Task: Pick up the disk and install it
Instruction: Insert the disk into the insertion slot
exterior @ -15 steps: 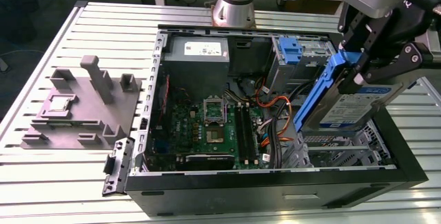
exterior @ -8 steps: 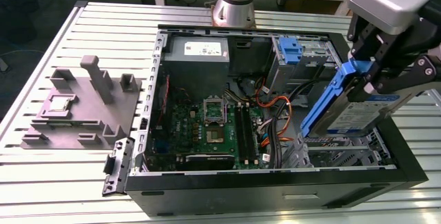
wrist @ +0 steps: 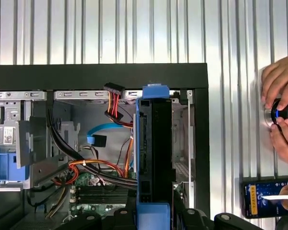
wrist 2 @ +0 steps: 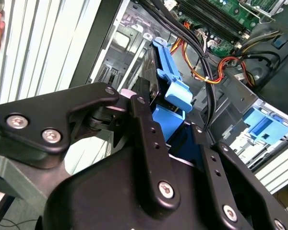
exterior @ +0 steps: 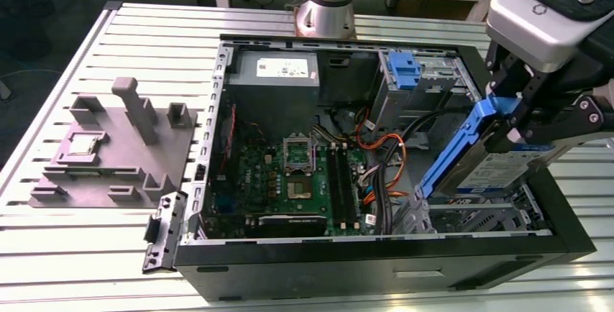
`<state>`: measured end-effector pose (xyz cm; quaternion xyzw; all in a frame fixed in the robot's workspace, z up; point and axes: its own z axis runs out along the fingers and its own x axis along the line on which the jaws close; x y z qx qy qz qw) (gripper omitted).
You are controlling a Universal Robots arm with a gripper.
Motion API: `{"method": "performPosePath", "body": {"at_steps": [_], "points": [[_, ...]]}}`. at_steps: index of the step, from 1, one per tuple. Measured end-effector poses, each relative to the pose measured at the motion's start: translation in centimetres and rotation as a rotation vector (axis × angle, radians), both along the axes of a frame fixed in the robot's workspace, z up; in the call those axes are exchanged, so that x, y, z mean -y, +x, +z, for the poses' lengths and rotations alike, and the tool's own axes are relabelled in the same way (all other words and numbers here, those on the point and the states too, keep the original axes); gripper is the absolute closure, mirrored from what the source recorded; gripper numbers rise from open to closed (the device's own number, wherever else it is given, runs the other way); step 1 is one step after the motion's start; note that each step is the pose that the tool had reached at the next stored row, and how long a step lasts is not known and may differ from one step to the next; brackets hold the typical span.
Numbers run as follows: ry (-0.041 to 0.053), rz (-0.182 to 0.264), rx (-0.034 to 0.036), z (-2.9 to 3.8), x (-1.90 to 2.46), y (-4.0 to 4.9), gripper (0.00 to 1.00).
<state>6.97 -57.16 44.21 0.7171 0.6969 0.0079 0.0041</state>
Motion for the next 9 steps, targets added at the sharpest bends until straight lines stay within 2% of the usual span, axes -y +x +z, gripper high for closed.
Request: {"method": "performPosePath", "body": {"at_steps": [9], "points": [[0.0045,0.0,0.0,-0.74,0.0,0.23,0.63]]}}
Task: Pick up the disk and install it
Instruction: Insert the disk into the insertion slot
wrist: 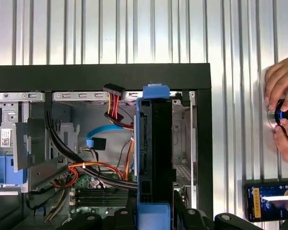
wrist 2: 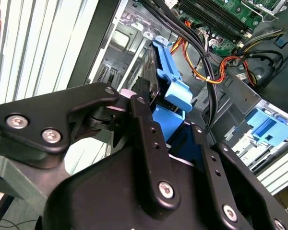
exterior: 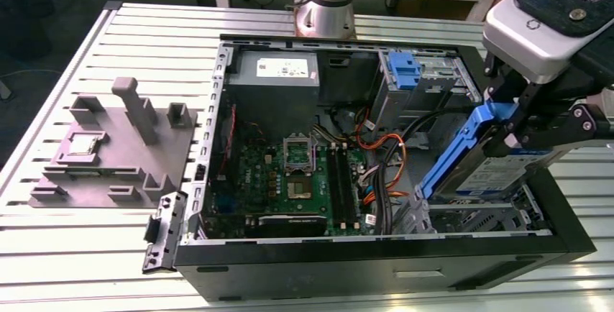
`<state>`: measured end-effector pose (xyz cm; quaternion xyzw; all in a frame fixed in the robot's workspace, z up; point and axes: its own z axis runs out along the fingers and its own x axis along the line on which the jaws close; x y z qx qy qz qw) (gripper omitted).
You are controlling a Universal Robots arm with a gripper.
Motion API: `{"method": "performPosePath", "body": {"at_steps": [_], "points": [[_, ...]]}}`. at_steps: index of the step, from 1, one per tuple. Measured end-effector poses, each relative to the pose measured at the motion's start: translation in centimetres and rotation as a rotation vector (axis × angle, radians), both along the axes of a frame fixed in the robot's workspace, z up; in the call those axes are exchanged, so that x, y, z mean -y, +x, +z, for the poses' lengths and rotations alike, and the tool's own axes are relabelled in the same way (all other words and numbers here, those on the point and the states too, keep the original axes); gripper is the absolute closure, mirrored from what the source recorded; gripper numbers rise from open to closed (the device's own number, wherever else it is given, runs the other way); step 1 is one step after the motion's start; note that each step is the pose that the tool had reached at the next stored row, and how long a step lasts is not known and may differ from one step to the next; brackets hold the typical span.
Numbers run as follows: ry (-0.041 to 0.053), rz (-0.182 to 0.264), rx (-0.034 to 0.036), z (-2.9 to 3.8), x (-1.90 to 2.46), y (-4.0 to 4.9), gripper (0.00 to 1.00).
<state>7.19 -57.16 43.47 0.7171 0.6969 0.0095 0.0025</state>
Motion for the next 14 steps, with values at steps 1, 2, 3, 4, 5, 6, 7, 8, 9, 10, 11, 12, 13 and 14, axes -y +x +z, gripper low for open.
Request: {"method": "performPosePath", "body": {"at_steps": [1,2,3,4,5,6,7,8,9,10,11,12,13,14], "points": [[0.0004,0.0,0.0001,-0.06,0.0,0.0,0.63],[0.0008,0.0,0.0,-0.11,0.0,0.01,0.63],[0.0008,0.0,0.0,-0.13,0.0,0.01,0.63],[0.0006,0.0,0.0,-0.14,0.0,0.01,0.63],[0.0007,0.0,0.0,-0.14,0.0,0.01,0.63],[0.0008,0.0,0.0,-0.15,0.0,0.01,0.63],[0.0008,0.0,0.0,-0.16,0.0,0.01,0.63],[0.0008,0.0,0.0,-0.16,0.0,0.01,0.63],[0.0007,0.0,0.0,-0.16,0.0,0.01,0.63],[0.0008,0.0,0.0,-0.16,0.0,0.01,0.63],[0.0008,0.0,0.0,-0.16,0.0,0.01,0.63],[0.0008,0.0,0.0,-0.16,0.0,0.01,0.63],[0.0008,0.0,0.0,-0.16,0.0,0.01,0.63],[0.0008,0.0,0.0,-0.16,0.0,0.01,0.63]]}}
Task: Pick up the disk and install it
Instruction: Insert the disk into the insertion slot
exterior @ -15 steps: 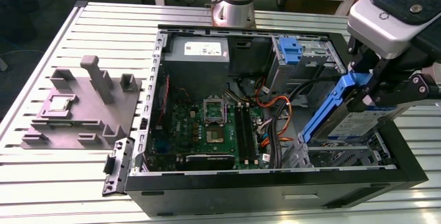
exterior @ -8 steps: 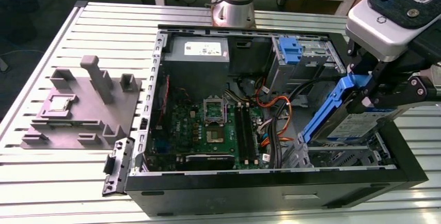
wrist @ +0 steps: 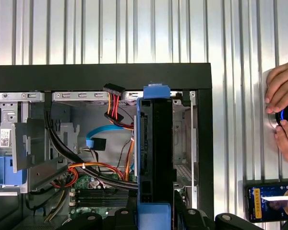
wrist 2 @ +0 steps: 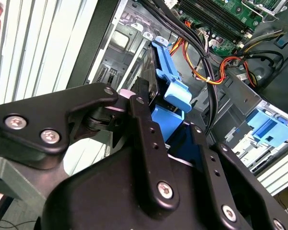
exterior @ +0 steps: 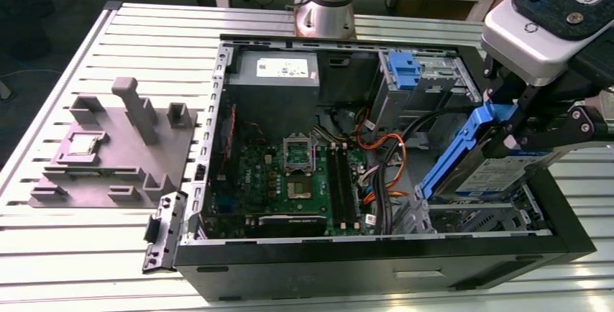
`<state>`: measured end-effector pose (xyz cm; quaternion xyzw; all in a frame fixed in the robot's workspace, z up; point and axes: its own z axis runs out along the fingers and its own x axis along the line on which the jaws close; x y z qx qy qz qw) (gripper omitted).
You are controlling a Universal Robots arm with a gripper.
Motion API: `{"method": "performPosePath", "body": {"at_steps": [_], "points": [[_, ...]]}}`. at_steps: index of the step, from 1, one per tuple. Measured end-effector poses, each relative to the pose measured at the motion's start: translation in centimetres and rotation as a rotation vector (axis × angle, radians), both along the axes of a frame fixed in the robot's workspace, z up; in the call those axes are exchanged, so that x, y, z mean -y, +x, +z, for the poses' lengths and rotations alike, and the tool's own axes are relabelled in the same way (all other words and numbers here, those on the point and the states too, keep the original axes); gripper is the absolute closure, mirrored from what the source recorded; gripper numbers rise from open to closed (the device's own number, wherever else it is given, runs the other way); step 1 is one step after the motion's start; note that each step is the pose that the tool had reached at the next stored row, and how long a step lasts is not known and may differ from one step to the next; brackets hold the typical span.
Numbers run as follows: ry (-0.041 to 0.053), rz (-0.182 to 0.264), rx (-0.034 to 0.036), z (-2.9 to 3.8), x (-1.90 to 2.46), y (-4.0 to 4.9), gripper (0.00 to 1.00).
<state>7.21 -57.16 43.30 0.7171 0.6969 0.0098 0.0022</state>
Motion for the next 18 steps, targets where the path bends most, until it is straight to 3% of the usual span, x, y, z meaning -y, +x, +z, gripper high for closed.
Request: {"method": "performPosePath", "body": {"at_steps": [3,6,11,14,17,18], "points": [[-0.0001,0.0,0.0,0.0,0.0,0.0,0.62],[0.0002,0.0,0.0001,-0.03,0.0,0.0,0.5],[0.0001,0.0,0.0015,-0.86,0.42,-0.03,0.5],[0.0,0.0,0.0015,-1.4,0.68,-0.03,0.58],[0.0,0.0,0.0014,-1.95,0.9,-0.03,0.75],[0.0,0.0,0.0014,-2.14,0.93,-0.03,0.75]]}}
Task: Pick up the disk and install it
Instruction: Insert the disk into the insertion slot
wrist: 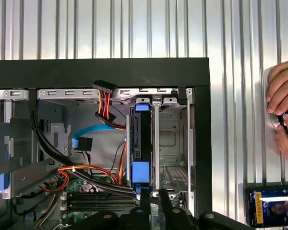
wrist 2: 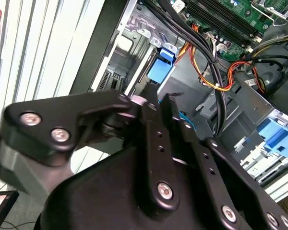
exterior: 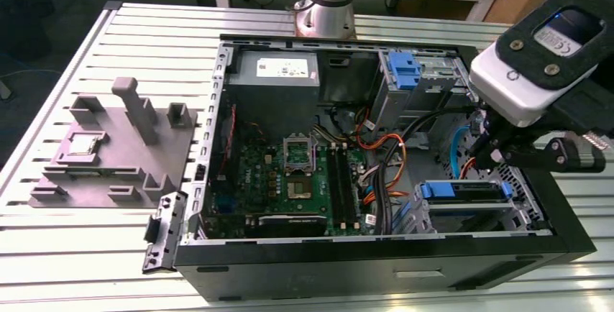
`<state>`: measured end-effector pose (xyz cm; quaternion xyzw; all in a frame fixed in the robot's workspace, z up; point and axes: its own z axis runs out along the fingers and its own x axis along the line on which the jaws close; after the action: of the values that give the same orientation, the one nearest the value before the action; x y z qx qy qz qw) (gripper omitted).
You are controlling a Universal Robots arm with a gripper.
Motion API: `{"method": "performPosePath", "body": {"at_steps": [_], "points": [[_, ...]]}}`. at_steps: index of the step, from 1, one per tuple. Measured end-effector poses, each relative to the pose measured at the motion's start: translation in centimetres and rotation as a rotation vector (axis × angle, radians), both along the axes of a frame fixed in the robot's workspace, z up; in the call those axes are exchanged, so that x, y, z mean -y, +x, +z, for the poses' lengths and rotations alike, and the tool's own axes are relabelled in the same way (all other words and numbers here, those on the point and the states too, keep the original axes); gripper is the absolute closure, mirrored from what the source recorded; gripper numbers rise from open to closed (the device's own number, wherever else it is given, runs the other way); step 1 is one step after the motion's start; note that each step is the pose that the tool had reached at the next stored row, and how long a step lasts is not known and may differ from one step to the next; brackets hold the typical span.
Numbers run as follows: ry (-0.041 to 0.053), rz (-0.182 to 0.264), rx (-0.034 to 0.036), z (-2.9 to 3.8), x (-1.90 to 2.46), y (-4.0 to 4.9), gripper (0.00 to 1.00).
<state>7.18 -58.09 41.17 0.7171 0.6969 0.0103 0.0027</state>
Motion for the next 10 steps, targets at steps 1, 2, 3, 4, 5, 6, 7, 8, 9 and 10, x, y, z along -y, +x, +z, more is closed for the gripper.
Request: {"method": "performPosePath", "body": {"at_steps": [1,2,3,4,5,6,7,8,9,10], "points": [[0.0,0.0,0.0,-0.18,0.0,0.0,0.81],[-0.0001,0.0,0.0,-0.35,0.0,0.0,0.81],[0.0,0.0,0.0,-0.54,0.0,0.0,0.87],[-0.0001,0.0,0.0,-0.71,-0.01,0.0,0.87],[-0.0002,0.0,0.0,-0.89,-0.04,0.01,0.9],[-0.0001,0.0,0.0,-1.08,-0.08,0.01,0.9],[0.0,0.0,0.0,-1.27,-0.12,0.01,0.9],[0.0,0.0,0.0,-1.45,-0.16,0.01,0.9],[0.0001,0.0,0.0,-1.64,-0.2,0.0,0.9],[0.0,0.0,0.0,-1.81,-0.26,0.0,0.9]]}}
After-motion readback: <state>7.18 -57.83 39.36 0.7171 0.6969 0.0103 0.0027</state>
